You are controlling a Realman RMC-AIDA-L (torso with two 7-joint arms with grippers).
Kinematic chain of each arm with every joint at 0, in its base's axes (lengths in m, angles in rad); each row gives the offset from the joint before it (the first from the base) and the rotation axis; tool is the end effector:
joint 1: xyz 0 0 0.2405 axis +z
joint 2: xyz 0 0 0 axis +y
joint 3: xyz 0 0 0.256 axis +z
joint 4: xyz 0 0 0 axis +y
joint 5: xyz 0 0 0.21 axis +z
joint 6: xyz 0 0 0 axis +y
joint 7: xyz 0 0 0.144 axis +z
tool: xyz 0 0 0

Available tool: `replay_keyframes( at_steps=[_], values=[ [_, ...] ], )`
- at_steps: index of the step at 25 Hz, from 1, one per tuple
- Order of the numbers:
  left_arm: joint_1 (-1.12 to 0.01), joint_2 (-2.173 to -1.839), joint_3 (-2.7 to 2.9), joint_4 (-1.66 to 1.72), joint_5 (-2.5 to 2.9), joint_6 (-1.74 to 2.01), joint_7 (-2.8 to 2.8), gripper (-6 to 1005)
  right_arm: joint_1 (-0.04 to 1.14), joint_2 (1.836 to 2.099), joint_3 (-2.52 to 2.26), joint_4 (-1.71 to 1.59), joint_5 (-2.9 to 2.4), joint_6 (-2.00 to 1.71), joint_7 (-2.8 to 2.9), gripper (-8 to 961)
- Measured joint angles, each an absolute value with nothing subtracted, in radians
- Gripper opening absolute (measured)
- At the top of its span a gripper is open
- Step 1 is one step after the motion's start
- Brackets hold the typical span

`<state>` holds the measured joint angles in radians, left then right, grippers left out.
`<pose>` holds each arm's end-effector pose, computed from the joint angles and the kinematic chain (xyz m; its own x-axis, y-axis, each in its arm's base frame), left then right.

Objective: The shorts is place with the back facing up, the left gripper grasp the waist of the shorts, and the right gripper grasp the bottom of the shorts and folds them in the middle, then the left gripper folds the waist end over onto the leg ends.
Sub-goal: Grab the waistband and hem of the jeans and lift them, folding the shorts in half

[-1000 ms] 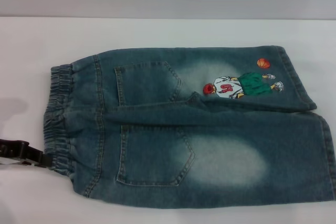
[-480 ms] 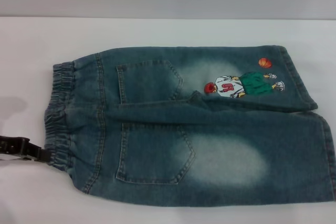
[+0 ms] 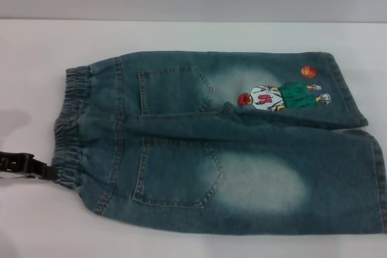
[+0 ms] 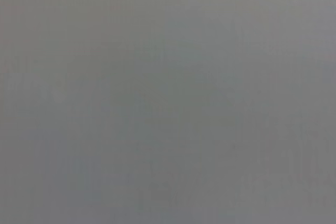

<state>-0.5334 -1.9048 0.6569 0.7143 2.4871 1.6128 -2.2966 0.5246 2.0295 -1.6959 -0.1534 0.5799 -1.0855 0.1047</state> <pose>-0.3400 0.3149 0.0665 0.2405 0.9595 0.1465 0.9653 -0.2207 -0.1393 0.3403 0.3763 0.0586 0.7102 0.1411 -0.6897 -0.7039 0.1240 -0.6994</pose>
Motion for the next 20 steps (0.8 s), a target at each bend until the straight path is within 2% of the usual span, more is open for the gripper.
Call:
replay_keyframes(
  at_steps=[3,6,13,15,20],
  values=[
    [-0.530,-1.911,0.643,0.731,2.486,1.599,-2.296,42,0.536,2.014,-1.698,-0.170,0.518,-1.031,0.195,591],
    [-0.527,-1.916,0.599,0.749,2.485,1.589,-2.288,42,0.557,1.984,-1.698,-0.178,0.365,-0.988,0.376,590],
    [-0.523,-1.919,0.489,0.758,2.485,1.582,-2.247,41,0.605,1.885,-1.691,-0.245,-0.173,-0.995,0.886,590],
    [-0.523,-1.920,0.483,0.758,2.485,1.576,-2.240,41,0.614,1.865,-1.689,-0.284,-0.323,-1.015,0.996,590],
    [-0.523,-1.922,0.484,0.758,2.485,1.564,-2.236,41,0.659,1.837,-1.635,-0.309,-0.660,-1.156,1.194,590]
  ],
)
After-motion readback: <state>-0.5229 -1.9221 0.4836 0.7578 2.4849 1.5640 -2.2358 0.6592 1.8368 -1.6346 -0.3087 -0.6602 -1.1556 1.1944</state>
